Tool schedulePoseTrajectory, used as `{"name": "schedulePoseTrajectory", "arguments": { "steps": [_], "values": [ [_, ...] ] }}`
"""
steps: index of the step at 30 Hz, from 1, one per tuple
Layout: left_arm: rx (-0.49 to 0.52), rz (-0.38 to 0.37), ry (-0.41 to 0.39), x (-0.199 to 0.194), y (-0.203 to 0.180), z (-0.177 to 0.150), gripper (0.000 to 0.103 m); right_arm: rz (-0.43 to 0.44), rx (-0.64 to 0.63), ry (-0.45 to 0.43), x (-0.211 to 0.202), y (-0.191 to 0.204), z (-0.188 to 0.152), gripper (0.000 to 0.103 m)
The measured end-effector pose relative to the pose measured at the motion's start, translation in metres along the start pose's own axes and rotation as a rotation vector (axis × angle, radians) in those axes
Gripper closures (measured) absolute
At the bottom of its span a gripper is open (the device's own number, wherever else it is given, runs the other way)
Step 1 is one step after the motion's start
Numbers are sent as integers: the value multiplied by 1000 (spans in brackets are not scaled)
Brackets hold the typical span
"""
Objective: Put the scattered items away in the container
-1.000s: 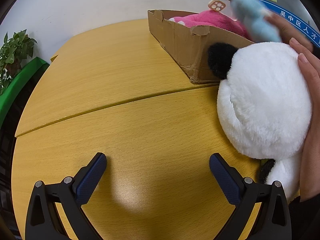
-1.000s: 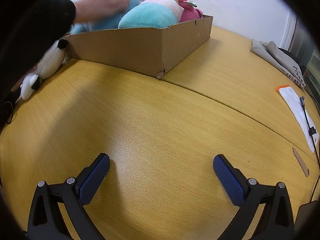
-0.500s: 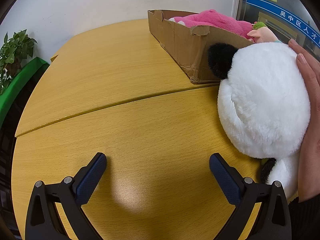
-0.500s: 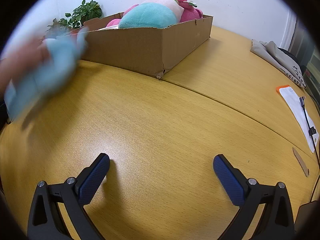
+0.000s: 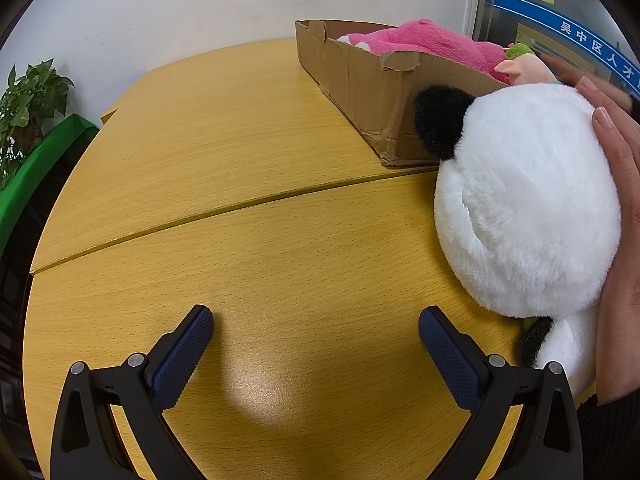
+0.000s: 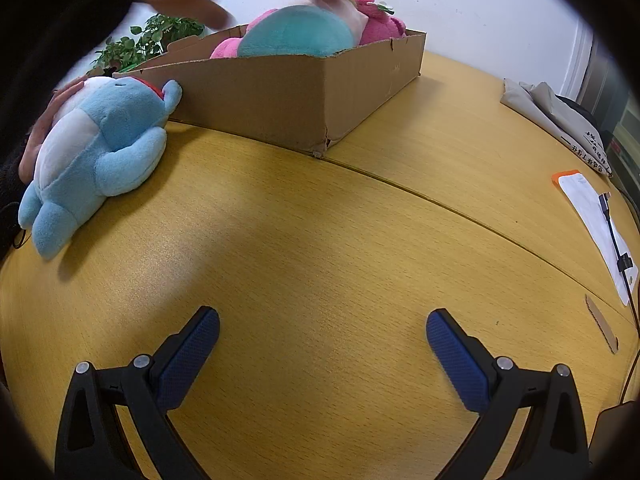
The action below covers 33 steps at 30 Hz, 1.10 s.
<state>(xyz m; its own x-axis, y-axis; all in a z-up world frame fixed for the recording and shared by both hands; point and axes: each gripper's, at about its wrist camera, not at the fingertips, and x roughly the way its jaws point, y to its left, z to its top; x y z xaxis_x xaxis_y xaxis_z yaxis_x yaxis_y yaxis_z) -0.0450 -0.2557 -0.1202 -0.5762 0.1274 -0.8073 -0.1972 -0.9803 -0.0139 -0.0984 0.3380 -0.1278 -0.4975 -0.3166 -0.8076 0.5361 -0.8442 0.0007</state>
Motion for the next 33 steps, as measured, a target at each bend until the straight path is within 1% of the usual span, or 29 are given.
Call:
{"name": "schedulePoseTrajectory", "arguments": {
  "steps": [33],
  "values": [
    [-4, 3, 0, -2, 0, 1, 0, 1, 0, 0, -1, 0, -1, 0]
  ]
}}
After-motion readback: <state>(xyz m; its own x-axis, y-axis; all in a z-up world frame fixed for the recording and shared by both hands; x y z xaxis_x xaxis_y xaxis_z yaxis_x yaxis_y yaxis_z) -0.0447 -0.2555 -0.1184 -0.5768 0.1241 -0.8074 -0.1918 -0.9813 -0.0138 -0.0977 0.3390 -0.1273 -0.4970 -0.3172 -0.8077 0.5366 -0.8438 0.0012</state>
